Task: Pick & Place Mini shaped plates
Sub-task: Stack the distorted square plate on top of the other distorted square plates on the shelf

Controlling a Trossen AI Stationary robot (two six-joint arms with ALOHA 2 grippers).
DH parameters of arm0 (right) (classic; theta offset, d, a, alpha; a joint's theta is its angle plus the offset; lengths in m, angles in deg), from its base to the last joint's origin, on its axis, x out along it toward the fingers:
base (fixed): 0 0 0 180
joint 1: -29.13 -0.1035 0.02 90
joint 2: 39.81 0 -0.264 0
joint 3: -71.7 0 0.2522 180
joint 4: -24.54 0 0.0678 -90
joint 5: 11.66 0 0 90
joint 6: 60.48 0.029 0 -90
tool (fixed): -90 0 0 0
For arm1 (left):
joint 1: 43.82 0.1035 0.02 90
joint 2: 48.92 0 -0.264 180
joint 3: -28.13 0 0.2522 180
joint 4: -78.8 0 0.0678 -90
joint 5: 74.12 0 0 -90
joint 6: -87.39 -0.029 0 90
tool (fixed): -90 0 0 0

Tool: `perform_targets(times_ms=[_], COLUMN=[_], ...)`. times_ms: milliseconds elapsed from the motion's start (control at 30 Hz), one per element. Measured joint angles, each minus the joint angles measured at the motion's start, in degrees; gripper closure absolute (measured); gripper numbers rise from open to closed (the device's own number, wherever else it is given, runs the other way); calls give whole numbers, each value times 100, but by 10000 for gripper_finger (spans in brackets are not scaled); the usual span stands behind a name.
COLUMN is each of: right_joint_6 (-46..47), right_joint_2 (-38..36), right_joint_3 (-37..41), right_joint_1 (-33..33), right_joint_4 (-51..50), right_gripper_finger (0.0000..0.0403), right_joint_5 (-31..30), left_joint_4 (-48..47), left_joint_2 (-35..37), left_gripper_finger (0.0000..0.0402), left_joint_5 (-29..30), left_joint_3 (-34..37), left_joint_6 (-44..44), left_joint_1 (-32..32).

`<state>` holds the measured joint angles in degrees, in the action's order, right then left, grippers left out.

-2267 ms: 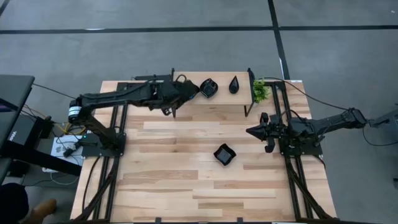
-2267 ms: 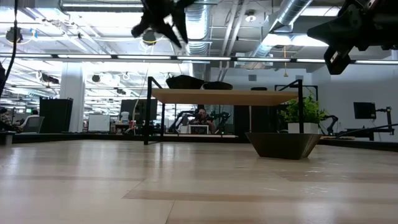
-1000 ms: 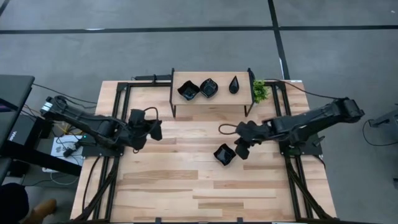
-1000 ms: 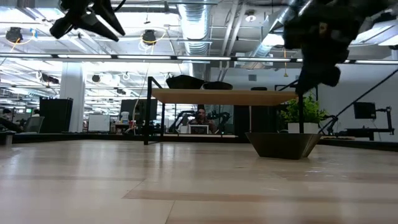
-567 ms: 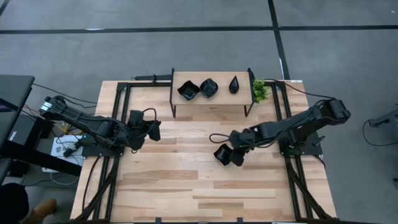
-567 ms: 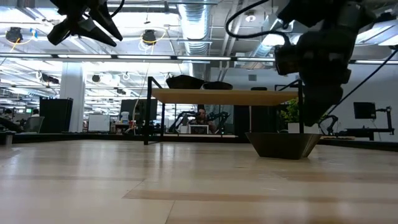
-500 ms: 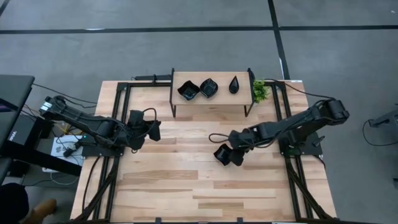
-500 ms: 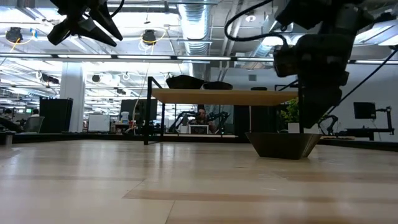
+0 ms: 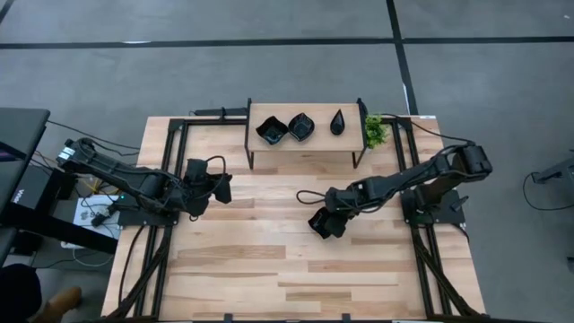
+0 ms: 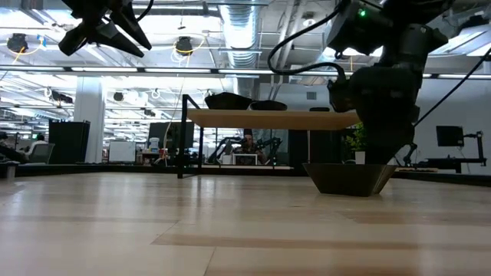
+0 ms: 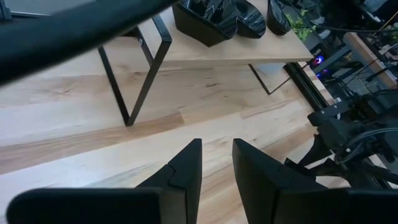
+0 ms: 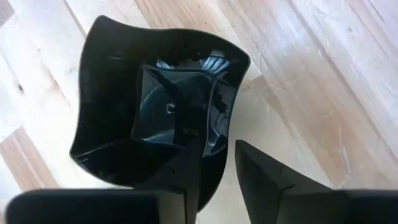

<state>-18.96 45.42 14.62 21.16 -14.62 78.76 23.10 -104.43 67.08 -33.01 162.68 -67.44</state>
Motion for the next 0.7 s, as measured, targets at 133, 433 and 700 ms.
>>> perform_targets(times_ms=[133,433,700], right_joint_6=[-5,0,-214], right_joint_2=[-12,-12,-195], right_joint_3=[1,-1,-342], right_joint_1=[22,26,28], right_joint_4=[-19,27,-28], right_gripper_finger=[341,393,399], right_joint_5=[2,0,-48], left_joint_4=[0,0,26], left_joint_2=[0,-2,-2], left_gripper_finger=[311,311,311], left_joint_5=[1,1,-85], left_joint_3=[0,0,0], left_joint_6=[-2,-2,0], left_joint_1=[2,2,2])
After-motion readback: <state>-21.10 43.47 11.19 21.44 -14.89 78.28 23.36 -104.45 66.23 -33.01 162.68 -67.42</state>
